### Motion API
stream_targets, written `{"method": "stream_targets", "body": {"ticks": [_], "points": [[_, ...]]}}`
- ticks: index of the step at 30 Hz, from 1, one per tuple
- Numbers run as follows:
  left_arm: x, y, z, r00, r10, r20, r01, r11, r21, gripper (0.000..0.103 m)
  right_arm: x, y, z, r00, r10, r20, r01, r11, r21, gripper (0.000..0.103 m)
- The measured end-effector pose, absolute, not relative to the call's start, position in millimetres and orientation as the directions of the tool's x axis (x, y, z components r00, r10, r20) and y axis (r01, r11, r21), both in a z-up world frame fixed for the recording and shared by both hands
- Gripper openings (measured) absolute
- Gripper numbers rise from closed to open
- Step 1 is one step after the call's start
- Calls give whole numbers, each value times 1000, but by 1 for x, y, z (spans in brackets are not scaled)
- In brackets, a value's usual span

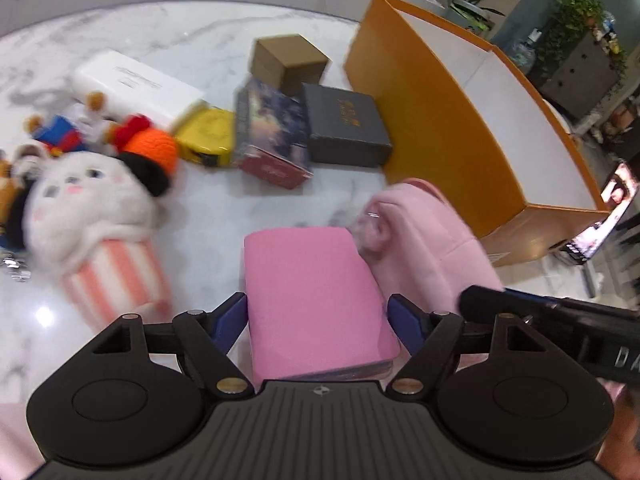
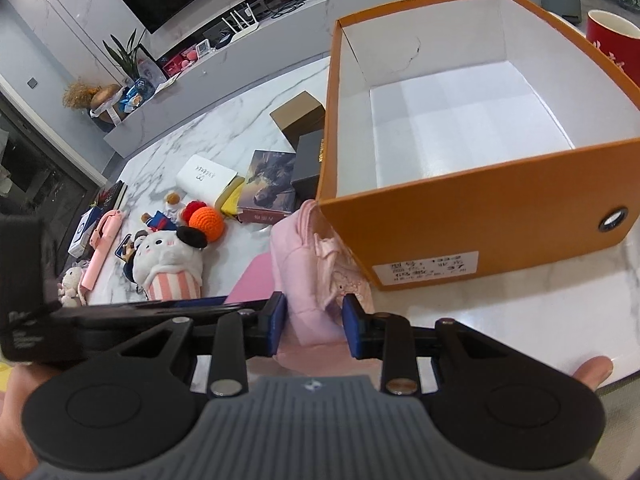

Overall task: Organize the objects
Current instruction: 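Grasp the pink wallet with the left gripper while the right gripper grasps the pink bag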

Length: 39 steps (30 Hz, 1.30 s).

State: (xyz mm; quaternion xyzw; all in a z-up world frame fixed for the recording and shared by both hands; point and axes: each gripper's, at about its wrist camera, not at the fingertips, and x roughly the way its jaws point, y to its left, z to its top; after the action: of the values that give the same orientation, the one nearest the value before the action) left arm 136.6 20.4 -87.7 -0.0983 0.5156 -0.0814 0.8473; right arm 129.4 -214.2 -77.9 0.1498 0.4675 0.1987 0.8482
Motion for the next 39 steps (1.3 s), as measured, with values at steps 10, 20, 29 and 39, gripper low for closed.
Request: {"method": "stream_targets", "body": {"ticks": [10, 20, 29, 39], "points": [[99, -26, -87, 497, -28, -867, 380, 906, 188, 88, 125, -211, -81, 437, 518, -736, -173, 851, 496, 33], [95, -8, -105, 358, -236, -904, 262, 954, -146, 90, 111, -216, -81, 437, 511, -740, -150, 853, 500, 33], [90, 7, -94, 329, -300, -895, 221, 946, -236, 92, 105, -223, -82, 446, 513, -734, -140, 849, 509, 33], [106, 28, -102, 305, -317, -898, 37, 946, -321, 87, 105, -231, -84, 443, 521, -730, -115, 840, 530, 33]]}}
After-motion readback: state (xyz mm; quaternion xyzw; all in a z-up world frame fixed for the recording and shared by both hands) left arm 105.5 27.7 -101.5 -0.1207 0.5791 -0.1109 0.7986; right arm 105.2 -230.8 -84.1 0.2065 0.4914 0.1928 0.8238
